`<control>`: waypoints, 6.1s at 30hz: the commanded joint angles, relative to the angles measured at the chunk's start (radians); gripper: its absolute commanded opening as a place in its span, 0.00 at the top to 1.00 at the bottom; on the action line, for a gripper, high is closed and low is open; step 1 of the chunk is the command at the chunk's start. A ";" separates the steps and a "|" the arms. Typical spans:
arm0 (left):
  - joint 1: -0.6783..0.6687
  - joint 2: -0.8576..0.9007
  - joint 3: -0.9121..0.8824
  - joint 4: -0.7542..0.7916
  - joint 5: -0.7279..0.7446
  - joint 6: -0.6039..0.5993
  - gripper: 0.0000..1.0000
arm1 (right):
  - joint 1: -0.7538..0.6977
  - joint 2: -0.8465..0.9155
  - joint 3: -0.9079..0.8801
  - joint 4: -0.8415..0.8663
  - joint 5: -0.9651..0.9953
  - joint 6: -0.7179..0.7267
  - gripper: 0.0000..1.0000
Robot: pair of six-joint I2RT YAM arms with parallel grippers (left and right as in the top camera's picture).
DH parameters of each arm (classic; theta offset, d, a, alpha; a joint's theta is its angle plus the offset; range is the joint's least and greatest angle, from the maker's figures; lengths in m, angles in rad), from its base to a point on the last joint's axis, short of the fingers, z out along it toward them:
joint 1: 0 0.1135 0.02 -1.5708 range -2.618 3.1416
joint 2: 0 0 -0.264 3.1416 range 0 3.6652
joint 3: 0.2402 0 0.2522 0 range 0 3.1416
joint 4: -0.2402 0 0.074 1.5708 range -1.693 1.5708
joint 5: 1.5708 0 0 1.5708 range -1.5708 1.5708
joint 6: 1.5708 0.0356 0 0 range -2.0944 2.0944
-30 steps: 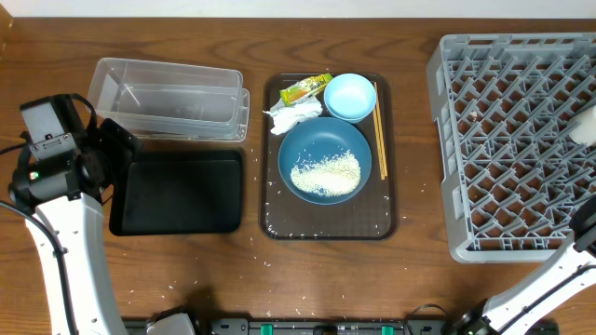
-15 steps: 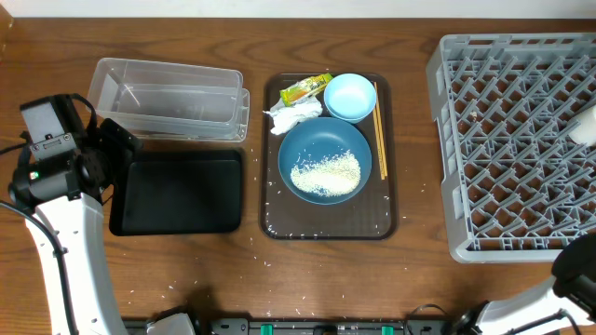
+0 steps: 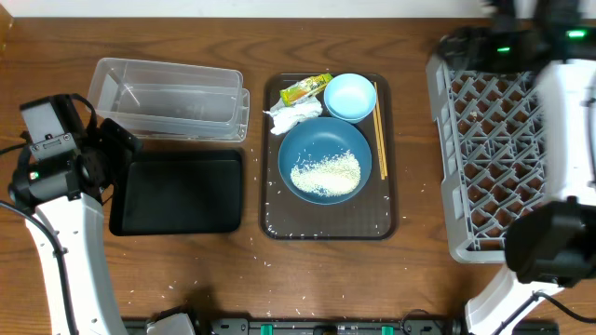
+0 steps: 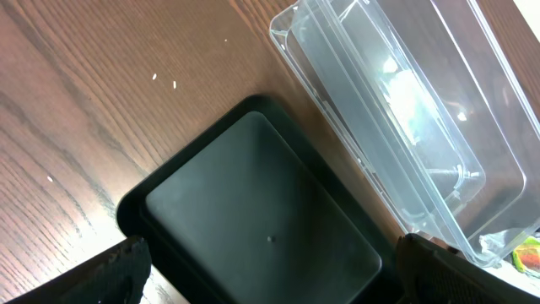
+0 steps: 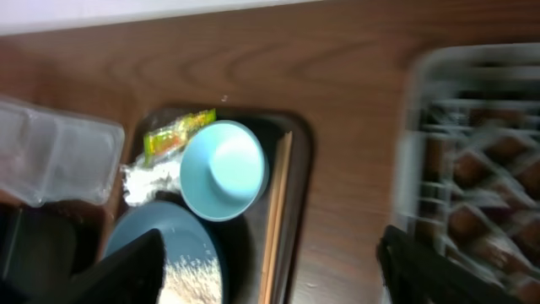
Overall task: Sort waste into correct bins and load items into the dishwasher rack
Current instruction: 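Reach the right gripper to the wooden chopsticks and grasp one, then carry the chopstick to the dish rack and insert it upright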
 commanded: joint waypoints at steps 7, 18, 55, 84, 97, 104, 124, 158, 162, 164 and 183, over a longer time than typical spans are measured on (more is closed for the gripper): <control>0.003 0.004 0.021 -0.003 -0.008 -0.001 0.05 | 0.257 0.077 -0.138 0.063 0.609 0.369 0.99; 0.003 0.004 0.021 -0.003 -0.008 -0.001 0.05 | 0.400 0.268 -0.140 0.059 0.544 0.418 0.99; 0.003 0.004 0.021 -0.003 -0.008 -0.001 0.05 | 0.314 0.208 -0.119 -0.013 0.498 0.358 0.89; 0.003 0.004 0.021 -0.003 -0.008 -0.001 0.05 | 0.276 0.336 -0.128 0.317 0.433 0.445 0.99; 0.003 0.004 0.021 -0.003 -0.008 -0.001 0.05 | 0.341 0.346 -0.127 0.286 0.419 0.433 0.99; 0.003 0.004 0.021 -0.003 -0.008 -0.001 0.05 | 0.318 0.313 -0.127 0.205 0.431 0.421 0.93; 0.003 0.004 0.021 -0.003 -0.008 -0.001 0.05 | 0.294 0.310 -0.132 0.068 0.319 0.170 0.72; 0.003 0.004 0.021 -0.003 -0.008 -0.001 0.04 | 0.329 0.359 -0.156 0.051 0.389 0.134 0.75; 0.003 0.004 0.021 -0.003 -0.008 -0.001 0.05 | 0.333 0.359 -0.162 0.052 0.389 0.134 0.74; 0.003 0.004 0.021 -0.003 -0.008 -0.001 0.05 | 0.335 0.359 -0.171 0.055 0.389 0.133 0.73; 0.003 0.004 0.021 -0.003 -0.008 -0.001 0.05 | 0.370 0.357 -0.249 0.093 0.389 0.189 0.99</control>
